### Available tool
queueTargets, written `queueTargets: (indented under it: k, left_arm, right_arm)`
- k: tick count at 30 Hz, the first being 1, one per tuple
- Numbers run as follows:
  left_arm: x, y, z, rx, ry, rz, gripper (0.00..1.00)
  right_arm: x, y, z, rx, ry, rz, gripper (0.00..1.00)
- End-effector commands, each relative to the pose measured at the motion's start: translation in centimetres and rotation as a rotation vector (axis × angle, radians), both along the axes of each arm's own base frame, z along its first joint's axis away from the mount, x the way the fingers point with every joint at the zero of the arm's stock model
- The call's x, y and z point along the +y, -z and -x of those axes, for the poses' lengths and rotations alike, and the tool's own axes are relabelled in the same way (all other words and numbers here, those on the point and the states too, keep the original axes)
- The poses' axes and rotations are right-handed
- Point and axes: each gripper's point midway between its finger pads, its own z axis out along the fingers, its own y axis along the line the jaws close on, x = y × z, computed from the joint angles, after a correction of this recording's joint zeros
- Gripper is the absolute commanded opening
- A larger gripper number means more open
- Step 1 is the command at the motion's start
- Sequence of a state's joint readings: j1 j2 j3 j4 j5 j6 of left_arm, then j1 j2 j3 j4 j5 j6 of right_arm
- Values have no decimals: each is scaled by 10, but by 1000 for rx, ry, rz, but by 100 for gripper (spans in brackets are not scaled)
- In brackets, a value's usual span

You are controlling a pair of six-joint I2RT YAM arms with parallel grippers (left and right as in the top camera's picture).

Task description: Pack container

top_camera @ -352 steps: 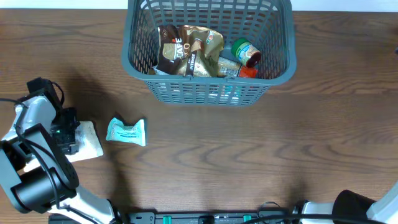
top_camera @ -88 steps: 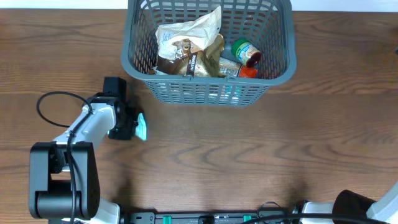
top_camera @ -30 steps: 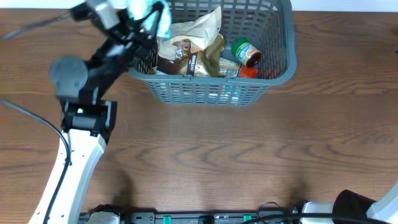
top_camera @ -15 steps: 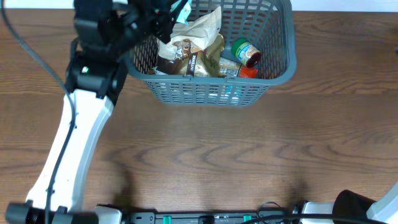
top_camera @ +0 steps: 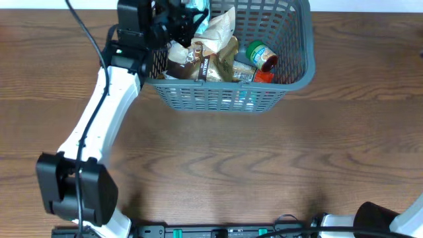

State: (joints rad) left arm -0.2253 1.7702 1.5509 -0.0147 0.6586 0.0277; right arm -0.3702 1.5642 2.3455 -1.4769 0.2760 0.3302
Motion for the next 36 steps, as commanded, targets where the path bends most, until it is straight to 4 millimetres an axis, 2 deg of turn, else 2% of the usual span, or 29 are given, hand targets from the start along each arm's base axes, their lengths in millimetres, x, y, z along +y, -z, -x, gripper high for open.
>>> queueTargets:
  k: [1,4,7,9,12,13,14,16,18,22,28,32,36]
  left_arm:
    - [-2,-14,1,-40,16,-1,6]
    - [-2,-12,1,-32,16,-3,6]
    - [-2,-12,1,-30,16,-3,15]
    - [-2,-11,2,-26,16,-3,32]
    - [-2,-8,2,-15,17,-6,35]
    - [-2,-7,3,-9,17,-7,40]
    - [-2,-6,3,-6,17,-8,51]
    - [-2,-6,3,-3,17,-9,79]
    - [-2,-6,3,-4,17,-8,97]
    - [-1,-16,5,-32,15,-2,99]
    - [10,-44,9,-91,-5,10,99]
    - [41,-70,10,-139,-131,-5,99]
    - [92,-92,13,-157,-327,-43,99]
  right_arm:
    - [-3,2,0,-2,17,-10,99]
    - [-3,2,0,-2,17,-10,99]
    - [-3,2,0,-2,17,-10,99]
    - [-3,2,0,-2,16,-10,99]
    - [-3,2,0,-2,17,-10,99]
    - [-3,2,0,-2,17,-10,99]
    - [-3,2,0,-2,17,-10,99]
    - [-3,2,0,-2,17,-10,99]
    - [-3,2,0,-2,17,-10,99]
    - [-3,2,0,-2,17,-10,99]
    - [-3,2,0,-2,17,-10,99]
    - [-3,2,0,-2,17,-10,99]
    - [-3,2,0,-2,17,-10,99]
